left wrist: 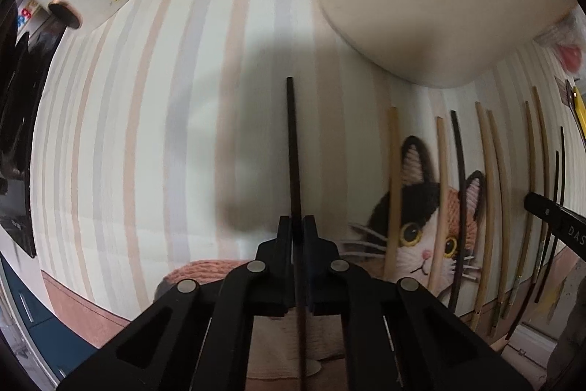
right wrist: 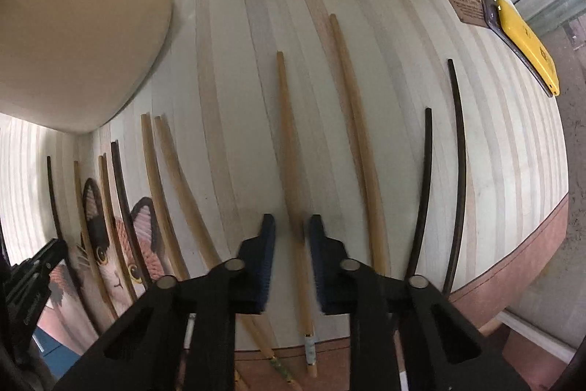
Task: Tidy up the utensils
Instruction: 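Grasp a black chopstick with the left tool while the right tool grasps a wooden chopstick, then lift both chopsticks and carry them over the beige holder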
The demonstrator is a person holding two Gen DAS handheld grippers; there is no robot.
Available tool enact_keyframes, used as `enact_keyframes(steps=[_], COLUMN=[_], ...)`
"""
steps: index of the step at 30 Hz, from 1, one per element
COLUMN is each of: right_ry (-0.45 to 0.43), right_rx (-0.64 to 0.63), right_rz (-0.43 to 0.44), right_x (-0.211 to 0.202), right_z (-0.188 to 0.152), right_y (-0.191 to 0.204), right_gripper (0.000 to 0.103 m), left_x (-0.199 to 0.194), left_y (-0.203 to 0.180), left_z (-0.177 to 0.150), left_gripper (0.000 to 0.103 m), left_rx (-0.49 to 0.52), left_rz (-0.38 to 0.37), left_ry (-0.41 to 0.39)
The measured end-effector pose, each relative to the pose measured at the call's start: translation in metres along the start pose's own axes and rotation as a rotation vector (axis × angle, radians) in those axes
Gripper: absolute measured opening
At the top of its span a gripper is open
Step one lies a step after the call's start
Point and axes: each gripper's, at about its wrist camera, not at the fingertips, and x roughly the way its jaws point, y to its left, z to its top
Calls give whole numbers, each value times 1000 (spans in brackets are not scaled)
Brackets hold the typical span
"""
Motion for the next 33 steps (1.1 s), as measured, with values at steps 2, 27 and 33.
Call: enact_keyframes(steps=[2, 27, 33], right_ry=[14, 108, 97], right_rx=[-3, -261, -261], right_rz=[12, -38, -36], right_x=[2, 3, 9], right_z=[0, 48, 46], right_y=[2, 78, 81], right_gripper=[8, 9, 9], left_x=[-2, 3, 4], left_y=[10, 12, 4], left_z=[1, 2, -13], left_gripper=[3, 5, 3], left_rx=[-23, -49, -61], left_rz=[-14, 38, 36], left_ry=[17, 79, 50])
